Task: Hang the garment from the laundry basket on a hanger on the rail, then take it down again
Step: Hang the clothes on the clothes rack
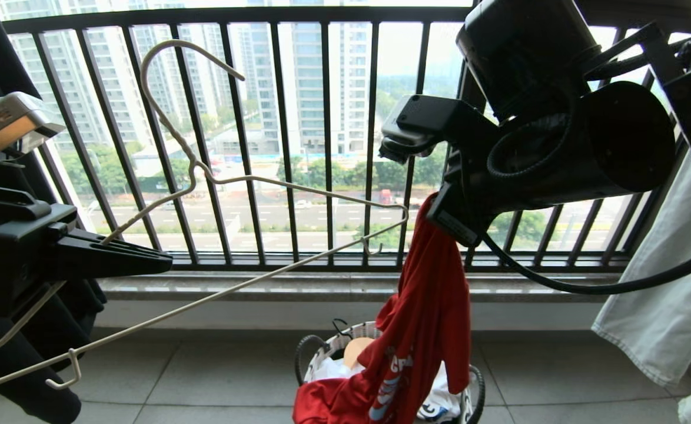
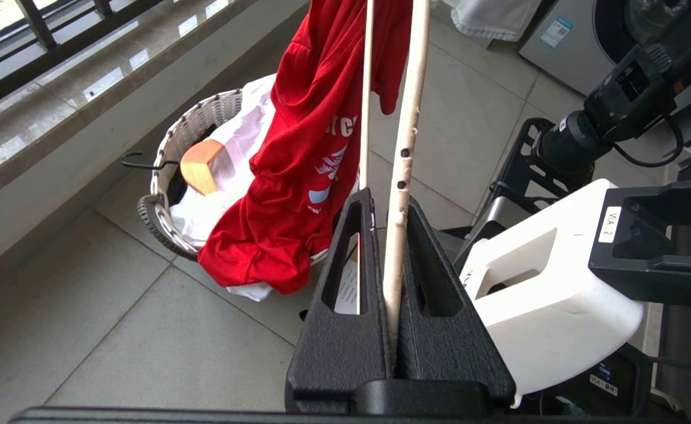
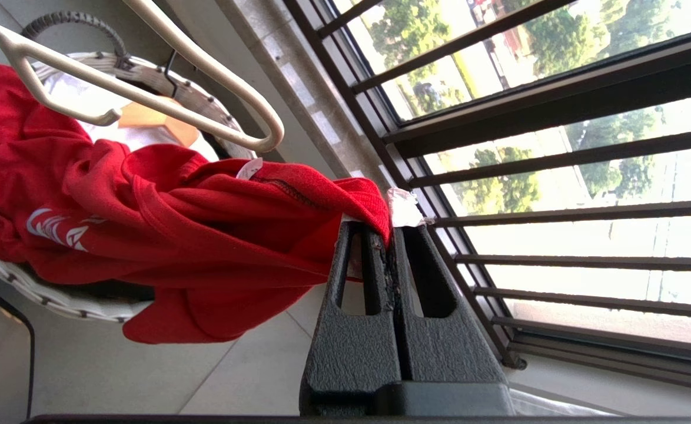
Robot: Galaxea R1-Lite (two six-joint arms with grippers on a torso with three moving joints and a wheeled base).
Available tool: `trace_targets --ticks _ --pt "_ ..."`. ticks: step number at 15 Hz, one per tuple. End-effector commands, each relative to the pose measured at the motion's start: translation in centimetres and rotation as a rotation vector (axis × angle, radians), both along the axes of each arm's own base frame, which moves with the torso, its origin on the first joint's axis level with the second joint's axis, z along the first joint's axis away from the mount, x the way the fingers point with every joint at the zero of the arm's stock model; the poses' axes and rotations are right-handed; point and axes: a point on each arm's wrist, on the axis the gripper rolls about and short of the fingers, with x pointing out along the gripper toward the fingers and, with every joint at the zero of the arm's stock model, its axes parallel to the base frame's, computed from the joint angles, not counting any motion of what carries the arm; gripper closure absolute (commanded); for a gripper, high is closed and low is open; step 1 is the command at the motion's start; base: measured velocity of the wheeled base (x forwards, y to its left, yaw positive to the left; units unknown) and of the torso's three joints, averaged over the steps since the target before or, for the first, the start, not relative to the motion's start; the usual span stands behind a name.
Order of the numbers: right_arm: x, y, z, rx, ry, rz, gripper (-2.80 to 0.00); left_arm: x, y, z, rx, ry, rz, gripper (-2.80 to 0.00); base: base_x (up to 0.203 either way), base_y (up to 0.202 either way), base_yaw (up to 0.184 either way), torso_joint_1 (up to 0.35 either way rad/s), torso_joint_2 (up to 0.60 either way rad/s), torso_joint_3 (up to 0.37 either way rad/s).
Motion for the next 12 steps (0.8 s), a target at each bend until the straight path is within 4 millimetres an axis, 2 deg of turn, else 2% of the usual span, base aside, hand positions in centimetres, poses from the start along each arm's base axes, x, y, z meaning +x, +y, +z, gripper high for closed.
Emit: trace_targets --ticks 1,8,12 --pt "0.25 0.86 -0.05 -0.004 -0.006 0.010 0.00 -0.12 0.00 -0.04 -0.003 0.000 -0.006 0.00 0.000 0.000 0.000 0.000 0.00 0.000" --pt "0.50 0.85 0.02 -0.022 -0.020 -0.003 0.00 -0.71 -0.47 -0.22 -0.002 0.002 -0.033 0.00 0.000 0.000 0.000 0.000 0.00 0.000" --pt "0.40 0.97 0.04 -0.022 -0.023 0.004 0.00 -0.21 -0.92 -0.76 0.001 0.022 -0.059 0.00 0.000 0.000 0.000 0.000 0.00 0.000"
